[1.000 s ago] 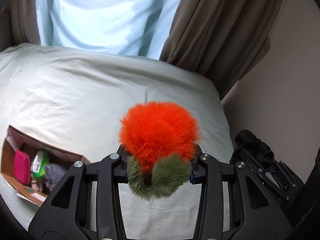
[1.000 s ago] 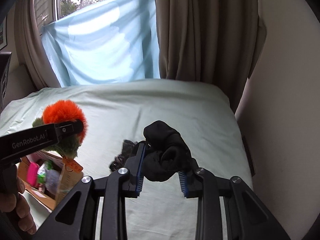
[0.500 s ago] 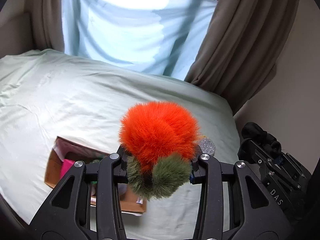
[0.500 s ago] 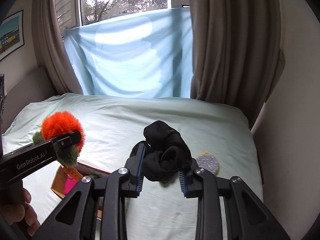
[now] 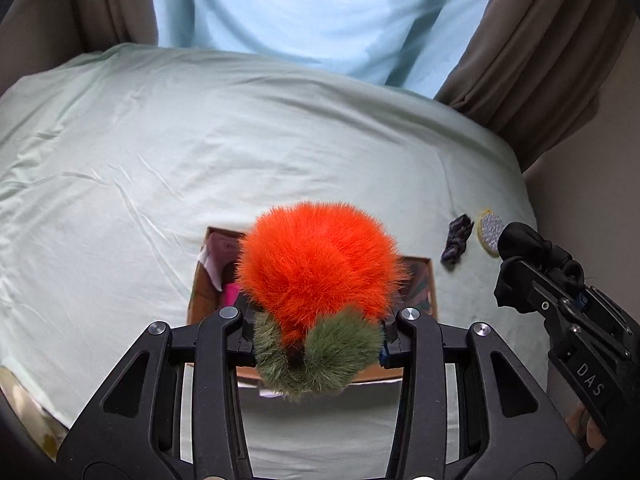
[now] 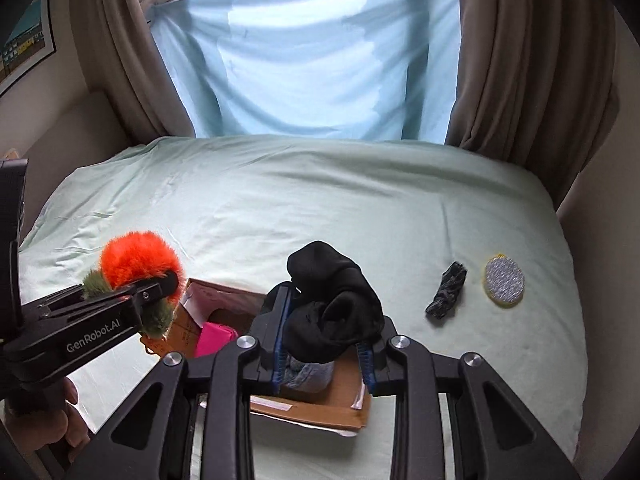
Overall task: Organize soft objects
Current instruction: 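Carry the orange pompom and black scrunchie over the cardboard box with both tools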
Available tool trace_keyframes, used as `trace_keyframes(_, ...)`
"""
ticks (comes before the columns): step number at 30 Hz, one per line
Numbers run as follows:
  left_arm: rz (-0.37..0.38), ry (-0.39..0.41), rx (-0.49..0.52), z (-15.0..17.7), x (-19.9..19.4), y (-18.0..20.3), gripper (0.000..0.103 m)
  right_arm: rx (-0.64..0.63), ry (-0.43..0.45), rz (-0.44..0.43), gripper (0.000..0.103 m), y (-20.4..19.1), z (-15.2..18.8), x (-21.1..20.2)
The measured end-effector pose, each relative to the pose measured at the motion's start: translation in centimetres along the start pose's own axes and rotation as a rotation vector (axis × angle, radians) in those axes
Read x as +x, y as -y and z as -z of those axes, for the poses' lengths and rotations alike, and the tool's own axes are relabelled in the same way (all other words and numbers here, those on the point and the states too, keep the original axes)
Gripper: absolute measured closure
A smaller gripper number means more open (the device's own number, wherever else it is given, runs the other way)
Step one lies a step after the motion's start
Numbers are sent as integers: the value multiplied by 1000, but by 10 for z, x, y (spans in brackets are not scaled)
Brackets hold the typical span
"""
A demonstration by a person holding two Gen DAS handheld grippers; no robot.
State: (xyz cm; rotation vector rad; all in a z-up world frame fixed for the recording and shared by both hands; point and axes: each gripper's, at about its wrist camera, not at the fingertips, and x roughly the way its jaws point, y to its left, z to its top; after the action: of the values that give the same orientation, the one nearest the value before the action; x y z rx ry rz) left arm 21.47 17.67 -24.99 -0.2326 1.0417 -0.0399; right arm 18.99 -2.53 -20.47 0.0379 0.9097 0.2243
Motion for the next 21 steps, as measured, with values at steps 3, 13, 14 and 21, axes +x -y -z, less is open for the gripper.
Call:
trace_keyframes(3,-1,-71,12,7,24,-25,67,71,-66,-26,76,-7,5,28)
trace_keyframes(13,15,-296,132,26,122,-47,67,197,-269,39,76,-6,31,124)
trace_keyframes(14,25,-320,133,26,131,-48,67,203,-286,45,76,-3,33,132)
trace_keyframes(21,44,-421,144,9,167,-44,67,319,-401,48,76,14,31,174)
